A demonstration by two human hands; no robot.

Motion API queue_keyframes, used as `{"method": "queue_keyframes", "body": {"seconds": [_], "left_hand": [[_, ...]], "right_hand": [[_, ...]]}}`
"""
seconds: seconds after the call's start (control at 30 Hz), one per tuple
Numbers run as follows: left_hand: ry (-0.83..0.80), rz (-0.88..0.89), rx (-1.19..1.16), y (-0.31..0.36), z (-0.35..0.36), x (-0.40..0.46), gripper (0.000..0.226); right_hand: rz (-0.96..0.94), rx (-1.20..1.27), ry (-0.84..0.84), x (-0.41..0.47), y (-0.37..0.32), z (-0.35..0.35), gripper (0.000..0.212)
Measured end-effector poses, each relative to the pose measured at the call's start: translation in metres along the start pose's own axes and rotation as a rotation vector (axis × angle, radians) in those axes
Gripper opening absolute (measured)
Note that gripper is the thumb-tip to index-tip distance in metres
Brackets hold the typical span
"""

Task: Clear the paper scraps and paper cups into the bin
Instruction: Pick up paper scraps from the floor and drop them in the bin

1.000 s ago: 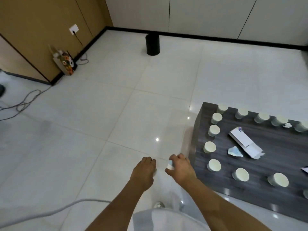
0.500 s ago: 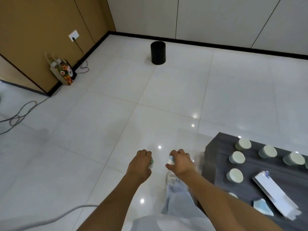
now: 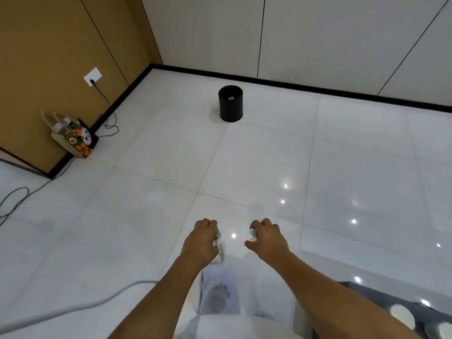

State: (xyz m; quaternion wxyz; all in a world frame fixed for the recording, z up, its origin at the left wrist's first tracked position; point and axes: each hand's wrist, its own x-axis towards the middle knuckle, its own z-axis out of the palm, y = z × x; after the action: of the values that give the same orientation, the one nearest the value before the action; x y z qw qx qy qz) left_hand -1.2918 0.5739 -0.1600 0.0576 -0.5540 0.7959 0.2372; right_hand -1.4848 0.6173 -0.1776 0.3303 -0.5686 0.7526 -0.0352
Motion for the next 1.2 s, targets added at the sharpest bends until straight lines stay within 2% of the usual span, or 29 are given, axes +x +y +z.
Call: {"method": "queue_keyframes", "body": {"seconds": [0.37,0.53,0.73,0.97,1.2], "left_hand": [[0.003,0.030,0.023,-0.060,-0.142,0.257,0.046],[-0.021,0.075,0.044,-0.048,-0.179,0.369,0.042],[-0.011,0.056,0.020,-0.015,-0.219,0.519,0.046],[-0.033,-0.014,-0.022,0.012,-0.268,0.652,0.051],[-0.076,-0.051,-0.052,0.005,-0.303,0.766,0.051]], "right_hand": [[0.037,0.103,0.037,0.236,-0.099,-0.102,0.044],[0.094,0.142,0.060,0.329,-0.094,-0.155,0.043],[0.056,0.140,0.110,0.470,-0.082,-0.241,0.042],[0.048,0.046,0.086,0.602,-0.073,-0.337,0.043],[0.018,0.013,0.019,0.719,-0.079,-0.385,0.043]]}}
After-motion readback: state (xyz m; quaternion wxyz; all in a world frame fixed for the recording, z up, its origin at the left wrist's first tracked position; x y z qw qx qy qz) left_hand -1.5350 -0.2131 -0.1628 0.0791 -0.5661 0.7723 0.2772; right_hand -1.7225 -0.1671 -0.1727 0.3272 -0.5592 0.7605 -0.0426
